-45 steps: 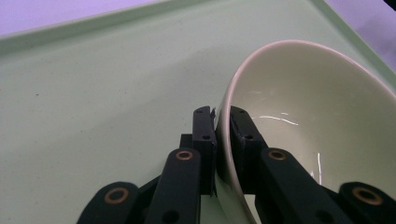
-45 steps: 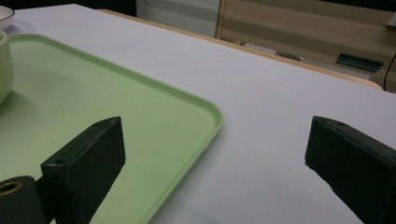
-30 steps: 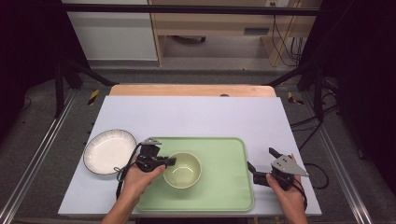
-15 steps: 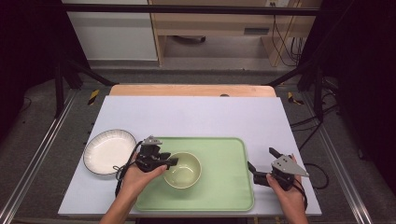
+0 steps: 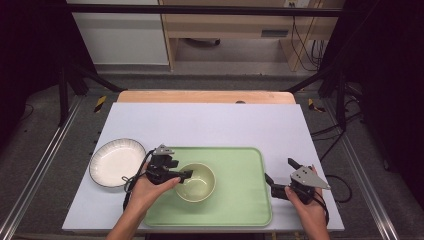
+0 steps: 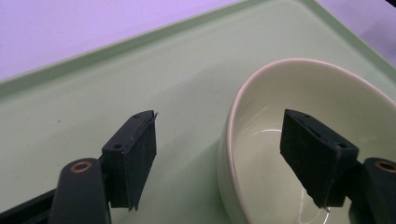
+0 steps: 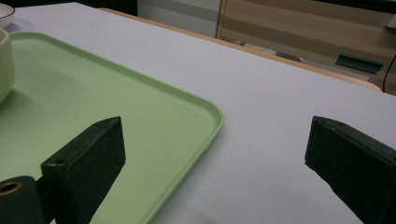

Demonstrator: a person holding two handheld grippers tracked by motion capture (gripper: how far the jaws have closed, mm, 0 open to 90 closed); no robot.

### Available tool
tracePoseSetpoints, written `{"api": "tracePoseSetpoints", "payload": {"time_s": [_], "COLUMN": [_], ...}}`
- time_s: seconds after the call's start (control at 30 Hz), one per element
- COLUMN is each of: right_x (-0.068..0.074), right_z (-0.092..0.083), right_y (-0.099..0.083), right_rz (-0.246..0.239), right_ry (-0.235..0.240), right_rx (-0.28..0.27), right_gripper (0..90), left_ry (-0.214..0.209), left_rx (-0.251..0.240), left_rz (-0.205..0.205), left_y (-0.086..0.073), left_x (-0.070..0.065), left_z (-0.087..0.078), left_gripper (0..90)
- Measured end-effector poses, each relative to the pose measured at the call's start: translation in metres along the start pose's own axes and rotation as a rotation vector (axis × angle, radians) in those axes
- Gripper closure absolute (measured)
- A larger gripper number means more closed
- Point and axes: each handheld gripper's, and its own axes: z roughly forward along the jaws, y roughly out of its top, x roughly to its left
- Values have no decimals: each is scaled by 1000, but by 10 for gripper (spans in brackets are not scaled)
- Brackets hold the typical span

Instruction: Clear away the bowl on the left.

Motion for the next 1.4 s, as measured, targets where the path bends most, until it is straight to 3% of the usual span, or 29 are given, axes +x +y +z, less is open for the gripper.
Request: {"api": "tracePoseSetpoints", "payload": {"time_s": [0.27,0.6,0.83,1.07,1.23,1.4], "right_x": [0,0,-1,-1,-1,-1], "right_z": [0,0,-1,-2,-3,-5], "right_y": [0,0,0,1,2,3], "right_rz": [-1,-3,3,1,6,8], "right_ry": [1,-1,-4,-2,-2,2], "right_rx": [2,0,-8,-21,-36,-51], "right_gripper": [52,52,51,49,46,39], "left_ry": [12,0,-29,-47,-66,-69], "left_rx": [-40,-60,-98,-149,-199,-213], "left_rz": [-17,19,45,102,182,208], "left_y": [3,4,6,7,7,7], "left_x": [-1,-4,-5,-7,-9,-9], "left_z": [-3,-6,-9,-14,-18,-20], "left_gripper": [98,74,60,59,64,63]}}
